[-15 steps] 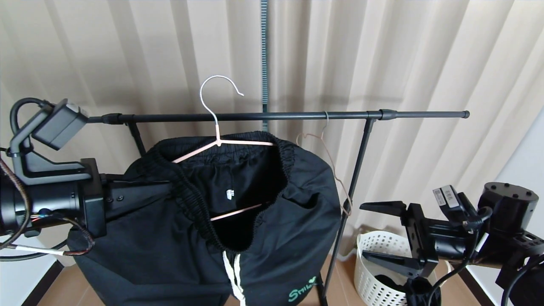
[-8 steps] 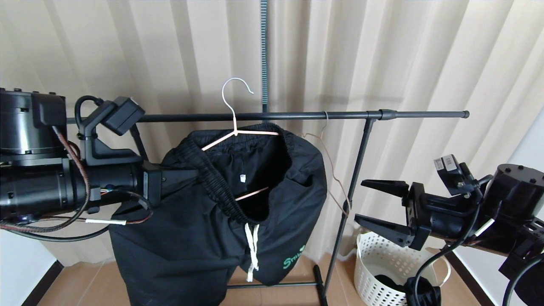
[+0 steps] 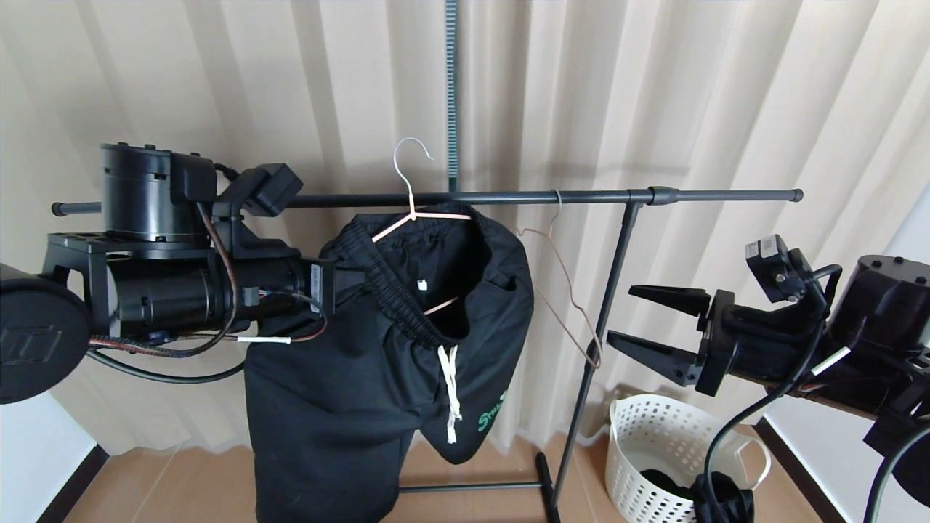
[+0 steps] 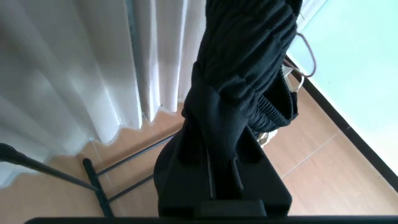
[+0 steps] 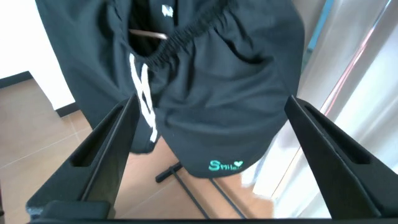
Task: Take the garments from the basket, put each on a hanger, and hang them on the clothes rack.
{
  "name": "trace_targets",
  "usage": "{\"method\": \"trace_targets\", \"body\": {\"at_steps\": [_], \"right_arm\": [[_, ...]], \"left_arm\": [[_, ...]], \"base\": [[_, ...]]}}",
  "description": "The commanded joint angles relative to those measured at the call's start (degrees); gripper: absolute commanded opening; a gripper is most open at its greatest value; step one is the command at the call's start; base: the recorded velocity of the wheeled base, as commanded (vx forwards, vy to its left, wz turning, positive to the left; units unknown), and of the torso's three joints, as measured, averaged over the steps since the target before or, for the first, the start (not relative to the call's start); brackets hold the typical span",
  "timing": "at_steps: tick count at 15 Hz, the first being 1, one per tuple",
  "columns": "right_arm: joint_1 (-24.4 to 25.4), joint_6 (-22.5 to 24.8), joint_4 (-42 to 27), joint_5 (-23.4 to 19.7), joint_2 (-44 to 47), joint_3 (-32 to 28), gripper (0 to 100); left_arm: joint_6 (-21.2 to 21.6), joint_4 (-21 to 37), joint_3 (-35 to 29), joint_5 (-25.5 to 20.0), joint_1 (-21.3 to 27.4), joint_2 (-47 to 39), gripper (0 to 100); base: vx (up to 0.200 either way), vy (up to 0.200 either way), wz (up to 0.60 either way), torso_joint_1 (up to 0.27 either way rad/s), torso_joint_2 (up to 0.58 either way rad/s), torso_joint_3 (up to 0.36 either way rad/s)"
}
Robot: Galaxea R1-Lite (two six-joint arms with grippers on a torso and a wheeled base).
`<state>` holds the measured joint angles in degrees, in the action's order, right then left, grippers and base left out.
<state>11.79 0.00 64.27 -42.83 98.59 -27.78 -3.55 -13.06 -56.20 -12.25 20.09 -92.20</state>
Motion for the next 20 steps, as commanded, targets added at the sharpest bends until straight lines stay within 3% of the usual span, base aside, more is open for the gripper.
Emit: {"method": "trace_targets", "body": {"at_steps": [1,10,20], "right_arm": [[0.08,0.0,0.07,0.02,-0.5,-0.17,100],[-0.01,0.09,0.07,0.02,-0.32,0.01,100],[-0.1,0.18,0.07,0.11,0.29,-0.17,100]], "left_arm": [[-0.76,-0.04,-1.11,1.18,0.48,-3.25,0],[-7.61,-0.04,-10.33,10.93,1.71,-14.33,0],[-8.32,-0.04,-17.1,13.04,1.44,-21.88,0]], "base": [[0.0,0.0,0.0,0.0,0.0,0.0],[0.0,0.0,0.0,0.0,0.0,0.0],[0.0,0.0,0.0,0.0,0.0,0.0]]}}
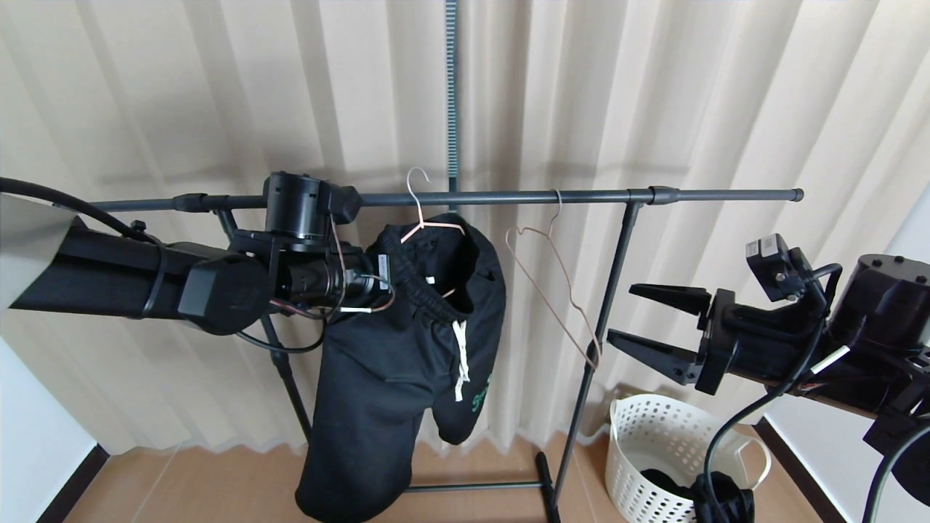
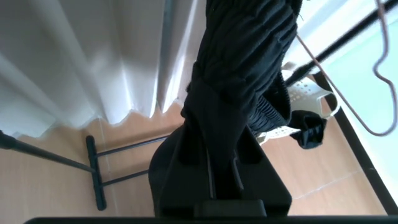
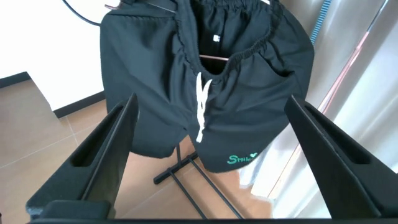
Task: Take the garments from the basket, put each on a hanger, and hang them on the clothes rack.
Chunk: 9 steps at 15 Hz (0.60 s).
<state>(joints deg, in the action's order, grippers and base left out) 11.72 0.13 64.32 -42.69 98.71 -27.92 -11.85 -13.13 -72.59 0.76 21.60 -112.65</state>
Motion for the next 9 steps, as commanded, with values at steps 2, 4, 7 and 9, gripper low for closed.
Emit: {"method": "trace_targets", "body": {"at_steps": [2,4,7,9], "right_arm": [[-0.03,0.04,0.02,-0.02,0.26,-0.03,100],[-0.03,0.04,0.02,-0.02,1.05,0.06,100],[-0.03,0.22,0.02,-0.02,1.49,0.06,100],[-0.03,0.31,0.02,-0.02,1.84,0.06,100]], "left_arm": [[-0.1,0.03,-2.38,0.65,0.02,-3.1,0],[-2.3,0.03,-4.05,0.74,-0.07,-4.42,0],[-3.0,0.03,-4.22,0.74,-0.33,-5.21,0],[-3.0,-0.05,-4.31,0.65,-0.6,-5.38,0]], "base": [[0.0,0.0,0.0,0.0,0.0,0.0],[0.0,0.0,0.0,0.0,0.0,0.0],[0.0,0.0,0.0,0.0,0.0,0.0],[0.0,0.0,0.0,0.0,0.0,0.0]]}}
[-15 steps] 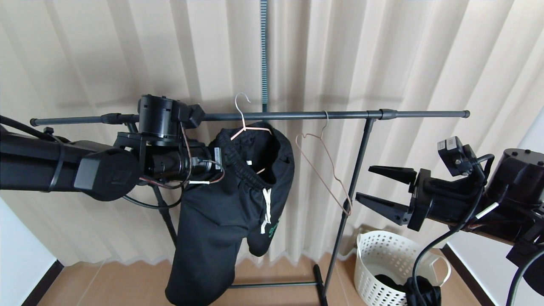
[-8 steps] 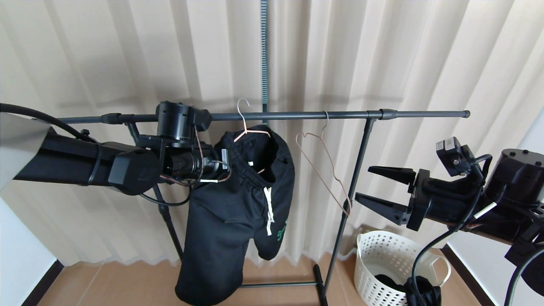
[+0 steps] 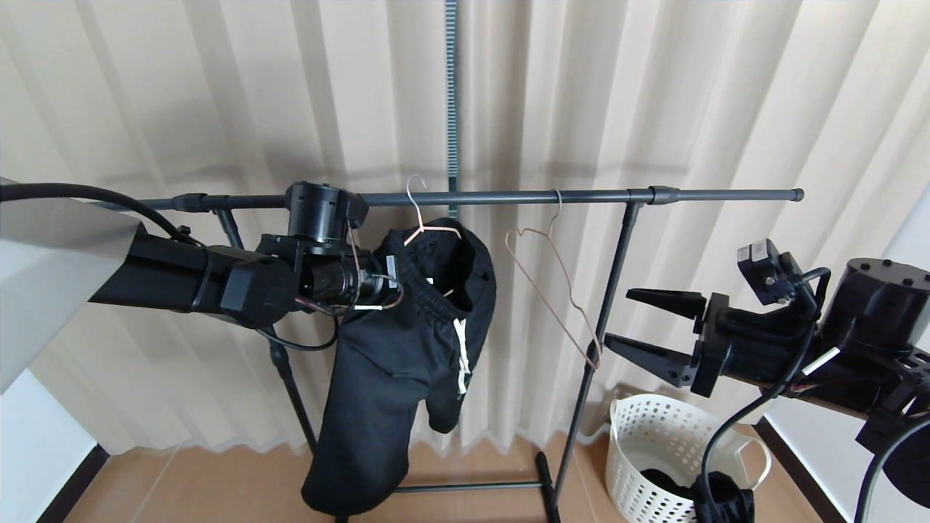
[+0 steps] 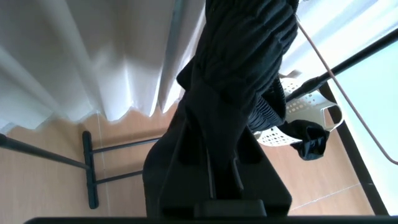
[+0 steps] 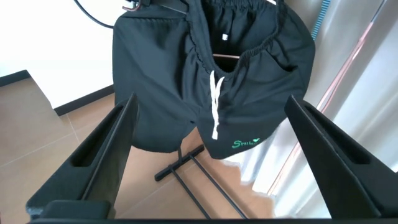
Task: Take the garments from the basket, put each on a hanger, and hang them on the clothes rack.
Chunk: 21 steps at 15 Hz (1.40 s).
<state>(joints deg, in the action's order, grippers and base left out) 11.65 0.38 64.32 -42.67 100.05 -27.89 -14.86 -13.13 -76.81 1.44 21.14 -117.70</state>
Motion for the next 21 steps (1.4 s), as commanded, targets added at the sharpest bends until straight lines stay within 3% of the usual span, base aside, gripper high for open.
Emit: {"method": "trace_targets", "body": {"at_steps": [1,11,12,21], "right_arm": [[0.04,0.06,0.11,-0.05,0.59,0.03,100],[0.04,0.06,0.11,-0.05,0.76,-0.06,100],[0.04,0.06,0.11,-0.05,0.76,-0.06,100],[0.04,0.06,0.11,-0.05,0.76,-0.06,100]], "left_arm": [[-0.08,0.03,-0.79,-0.03,-0.13,-0.78,0],[-1.22,0.03,-2.11,0.06,0.04,-2.53,0],[-1.22,0.03,-2.2,0.06,0.13,-2.53,100],[-1.22,0.39,1.14,0.23,0.31,1.77,100]], "base": [[0.0,0.0,0.0,0.0,0.0,0.0],[0.0,0.0,0.0,0.0,0.0,0.0],[0.0,0.0,0.0,0.0,0.0,0.0],[0.0,0.0,0.0,0.0,0.0,0.0]]}}
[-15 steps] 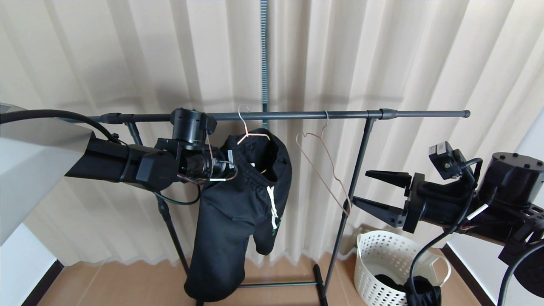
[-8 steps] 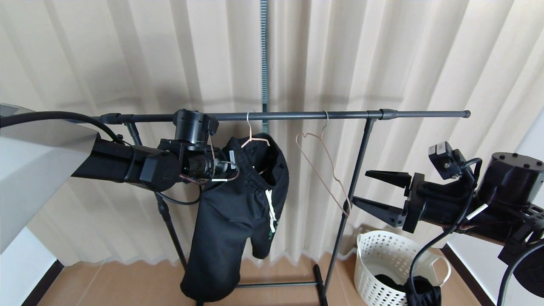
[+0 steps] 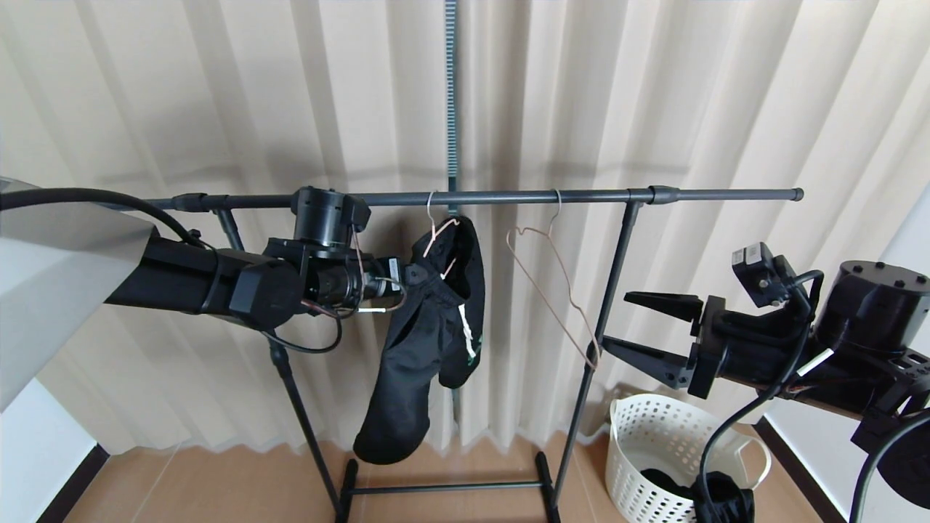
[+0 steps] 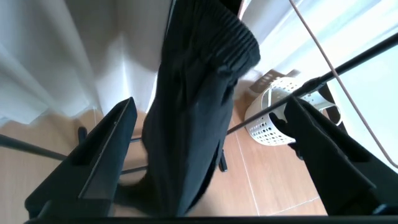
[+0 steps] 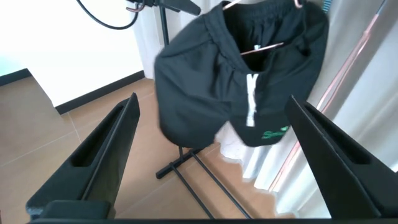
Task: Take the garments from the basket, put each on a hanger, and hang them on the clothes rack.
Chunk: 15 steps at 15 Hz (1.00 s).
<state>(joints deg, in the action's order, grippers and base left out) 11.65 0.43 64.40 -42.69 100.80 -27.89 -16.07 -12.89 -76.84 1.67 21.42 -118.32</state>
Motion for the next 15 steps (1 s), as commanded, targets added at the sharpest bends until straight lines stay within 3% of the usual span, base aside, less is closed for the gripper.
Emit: {"method": "trace_targets", "body": {"at_steps": [1,7,10,11,12,15], "right_arm": [[0.04,0.01,0.02,-0.02,0.01,-0.06,100],[-0.58,2.12,0.02,0.68,-0.78,1.79,100],[-0.49,8.54,0.11,9.12,-6.59,7.5,100],[0.12,11.53,0.02,14.65,-12.65,11.81,100],[1.44,11.53,-0.51,16.32,-17.48,14.62,100],[2.32,15.13,-8.5,23.18,-29.96,23.32,100]], "left_arm": [[-0.02,0.14,3.71,0.18,0.38,5.82,100],[0.16,-0.12,26.65,0.18,0.91,29.73,100],[0.16,-0.12,38.25,0.18,1.96,41.59,100],[0.25,-0.12,45.2,0.18,2.22,48.89,100],[0.33,-0.12,48.71,0.18,2.14,52.4,100],[0.42,0.14,56.01,3.43,2.84,60.84,100]], "base": [[0.0,0.0,0.0,0.0,0.0,0.0],[0.0,0.0,0.0,0.0,0.0,0.0],[0.0,0.0,0.0,0.0,0.0,0.0],[0.0,0.0,0.0,0.0,0.0,0.0],[0.0,0.0,0.0,0.0,0.0,0.0],[0.0,0.0,0.0,0.0,0.0,0.0]]}}
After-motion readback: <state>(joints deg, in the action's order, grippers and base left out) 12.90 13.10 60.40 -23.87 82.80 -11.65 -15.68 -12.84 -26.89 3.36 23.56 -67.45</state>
